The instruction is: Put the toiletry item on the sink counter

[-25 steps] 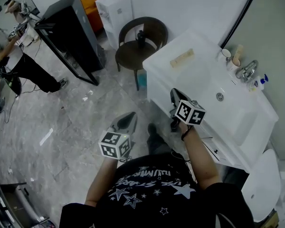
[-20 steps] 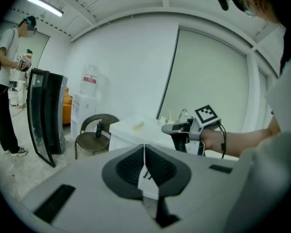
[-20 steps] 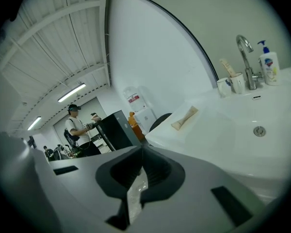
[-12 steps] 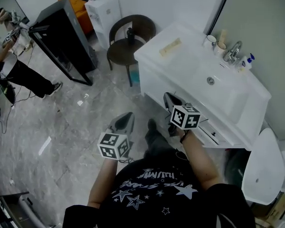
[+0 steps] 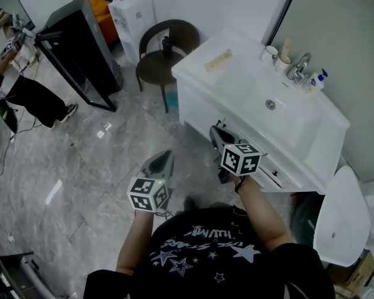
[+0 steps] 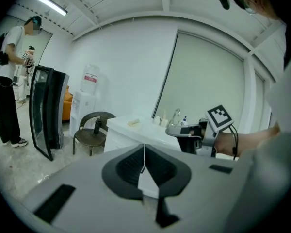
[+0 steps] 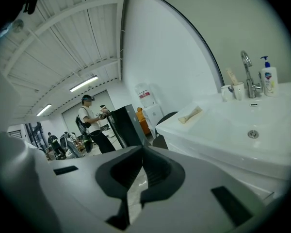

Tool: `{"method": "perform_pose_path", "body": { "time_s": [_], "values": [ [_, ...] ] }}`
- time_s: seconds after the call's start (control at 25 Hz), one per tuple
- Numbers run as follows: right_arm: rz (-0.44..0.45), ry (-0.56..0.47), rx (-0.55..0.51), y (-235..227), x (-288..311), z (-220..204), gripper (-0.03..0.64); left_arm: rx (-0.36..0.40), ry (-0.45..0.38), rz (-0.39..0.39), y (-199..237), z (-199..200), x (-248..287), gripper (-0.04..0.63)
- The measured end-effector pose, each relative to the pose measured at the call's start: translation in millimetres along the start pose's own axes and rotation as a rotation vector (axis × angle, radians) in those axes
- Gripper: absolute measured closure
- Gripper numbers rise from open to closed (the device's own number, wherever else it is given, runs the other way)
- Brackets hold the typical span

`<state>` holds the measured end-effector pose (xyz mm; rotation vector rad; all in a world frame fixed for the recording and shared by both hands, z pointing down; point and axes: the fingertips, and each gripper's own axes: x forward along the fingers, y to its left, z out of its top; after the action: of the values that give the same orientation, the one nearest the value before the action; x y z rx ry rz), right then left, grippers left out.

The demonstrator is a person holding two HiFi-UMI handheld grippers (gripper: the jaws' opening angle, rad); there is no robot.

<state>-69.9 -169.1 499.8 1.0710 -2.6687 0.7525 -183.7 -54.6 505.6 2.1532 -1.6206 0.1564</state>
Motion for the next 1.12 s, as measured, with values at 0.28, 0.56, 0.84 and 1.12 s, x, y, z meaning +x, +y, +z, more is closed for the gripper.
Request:
{"method": "perform_pose_path", "body": {
  "time_s": [0.28,0.56,0.84,1.12],
  "values": [
    [0.009,-0.003,-0.022,-13.9,-25.9,5.4,0.601,0.014,-0.008,-0.009,-30.9,7.0,6.1,0.575],
    [0.032,0.021,-0.053,-26.5,-65.3,-7.1,0.601,0.021,-0.003,-0.011,-74.1,-3.8,6.6,0.575],
    [0.051,0.013,-0.063,-38.5,-110.6,-19.6,0.601,0.020,0.004,-0.001,-118.4,-24.8,-1.3,0.575],
    [0.059,0.023,-0.055,-49.0,-160.6,-39.5,0.603,0.021,0.004,0.011,-166.3,-43.5,-16.7,0.577]
  ]
}}
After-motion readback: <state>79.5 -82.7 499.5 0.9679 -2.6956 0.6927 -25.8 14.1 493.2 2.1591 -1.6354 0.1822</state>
